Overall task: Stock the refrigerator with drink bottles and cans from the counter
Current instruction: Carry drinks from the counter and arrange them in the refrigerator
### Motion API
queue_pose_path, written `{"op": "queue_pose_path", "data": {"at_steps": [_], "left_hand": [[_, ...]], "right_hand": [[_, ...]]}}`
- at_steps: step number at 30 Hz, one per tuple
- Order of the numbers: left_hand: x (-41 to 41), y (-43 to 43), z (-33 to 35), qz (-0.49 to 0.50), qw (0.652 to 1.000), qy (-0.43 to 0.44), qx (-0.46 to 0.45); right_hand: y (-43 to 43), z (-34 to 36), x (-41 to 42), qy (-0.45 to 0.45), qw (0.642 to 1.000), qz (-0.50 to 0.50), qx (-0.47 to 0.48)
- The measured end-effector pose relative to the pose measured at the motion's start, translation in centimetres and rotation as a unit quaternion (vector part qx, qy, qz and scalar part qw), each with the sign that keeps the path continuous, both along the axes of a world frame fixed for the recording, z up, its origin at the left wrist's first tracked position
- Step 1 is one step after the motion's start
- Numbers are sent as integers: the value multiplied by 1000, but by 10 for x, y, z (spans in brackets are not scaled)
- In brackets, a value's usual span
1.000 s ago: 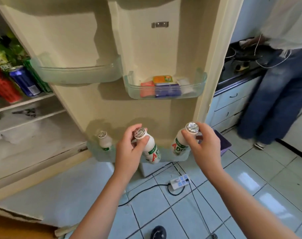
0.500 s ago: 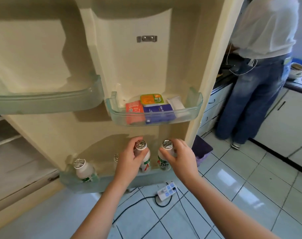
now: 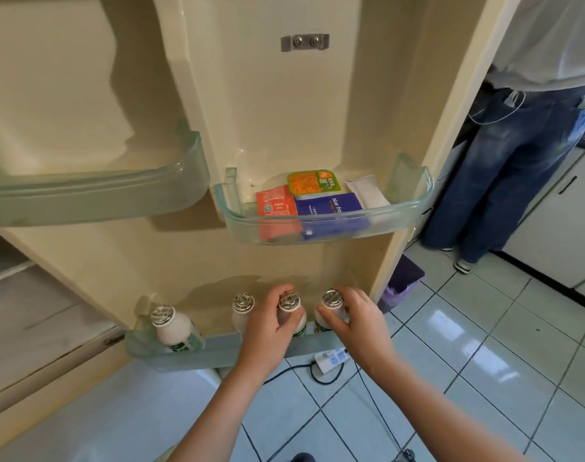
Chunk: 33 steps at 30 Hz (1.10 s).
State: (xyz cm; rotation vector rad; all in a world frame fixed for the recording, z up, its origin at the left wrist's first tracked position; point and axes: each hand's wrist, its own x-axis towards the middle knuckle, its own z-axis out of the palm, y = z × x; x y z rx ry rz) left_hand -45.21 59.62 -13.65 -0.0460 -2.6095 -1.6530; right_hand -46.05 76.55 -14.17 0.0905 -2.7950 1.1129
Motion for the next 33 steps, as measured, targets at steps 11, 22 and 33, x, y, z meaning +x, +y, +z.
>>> {"op": "queue_pose_path", "data": {"at_steps": [11, 22, 33], "left_hand": [[8, -1, 14, 11, 995, 86, -49], [13, 58, -11, -195, 876, 421, -131], [79, 193, -125, -506, 765, -201, -344]], "right_hand": [[6, -2, 16, 26, 999, -22, -36], [63, -21, 77, 58, 984, -166, -34], [155, -112, 310, -392, 820, -406, -102]]}}
